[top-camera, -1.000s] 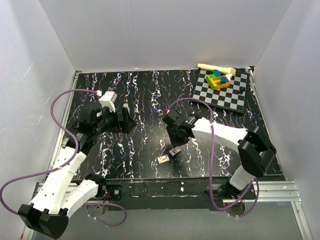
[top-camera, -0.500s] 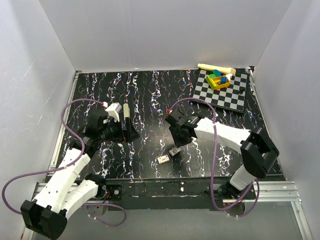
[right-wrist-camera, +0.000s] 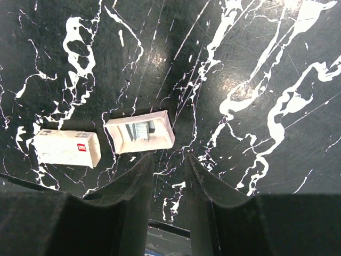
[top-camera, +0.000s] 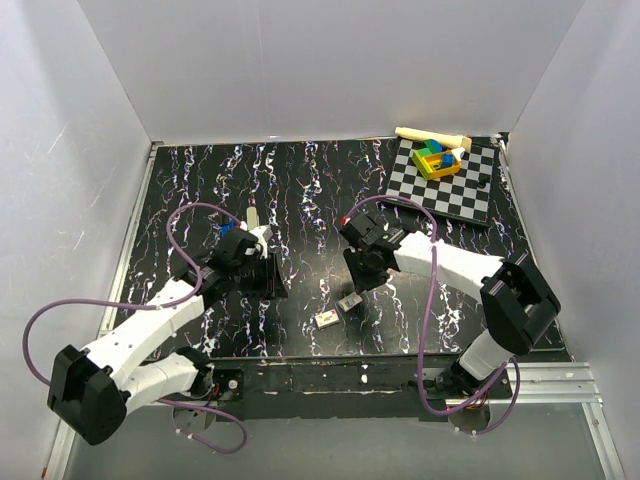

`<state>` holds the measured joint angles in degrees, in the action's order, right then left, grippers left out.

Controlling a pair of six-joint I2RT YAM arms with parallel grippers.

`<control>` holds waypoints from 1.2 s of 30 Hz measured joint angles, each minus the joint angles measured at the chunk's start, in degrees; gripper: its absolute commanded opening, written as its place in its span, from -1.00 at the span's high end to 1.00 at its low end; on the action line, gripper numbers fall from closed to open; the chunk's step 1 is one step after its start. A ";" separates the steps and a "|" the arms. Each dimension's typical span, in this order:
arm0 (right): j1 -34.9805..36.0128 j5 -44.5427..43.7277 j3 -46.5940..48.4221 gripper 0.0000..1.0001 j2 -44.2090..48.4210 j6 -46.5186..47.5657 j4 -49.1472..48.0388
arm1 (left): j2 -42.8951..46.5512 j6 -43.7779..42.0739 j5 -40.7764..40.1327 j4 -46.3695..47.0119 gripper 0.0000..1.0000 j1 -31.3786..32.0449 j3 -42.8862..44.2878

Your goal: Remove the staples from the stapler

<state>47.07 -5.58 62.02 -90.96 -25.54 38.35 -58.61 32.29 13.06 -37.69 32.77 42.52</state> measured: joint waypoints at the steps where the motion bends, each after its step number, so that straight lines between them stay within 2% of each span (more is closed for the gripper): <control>1: -0.09 0.24 0.00 0.24 0.00 0.20 -0.11 | -0.66 0.55 -0.42 0.15 0.69 0.70 -0.13; 3: -0.13 0.83 0.00 0.24 -0.13 0.42 -0.61 | -1.66 1.64 -0.81 0.52 0.94 1.86 -0.50; 4: -0.15 1.09 -0.02 0.24 -0.24 0.50 -0.94 | -2.16 2.03 -1.03 0.68 1.00 2.54 -0.76; 18: -0.79 2.23 -0.22 0.26 -2.86 1.88 -2.67 | -9.86 6.47 -2.19 4.70 1.00 9.29 -1.77; 36: -0.90 2.45 -1.07 0.38 -5.22 1.97 -3.52 | -13.40 9.97 -2.84 7.54 1.00 13.18 -2.95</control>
<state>46.17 -3.14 60.95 -96.18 -23.57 34.83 -72.01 42.26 10.22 -30.15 45.95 39.57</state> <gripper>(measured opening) 0.323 0.009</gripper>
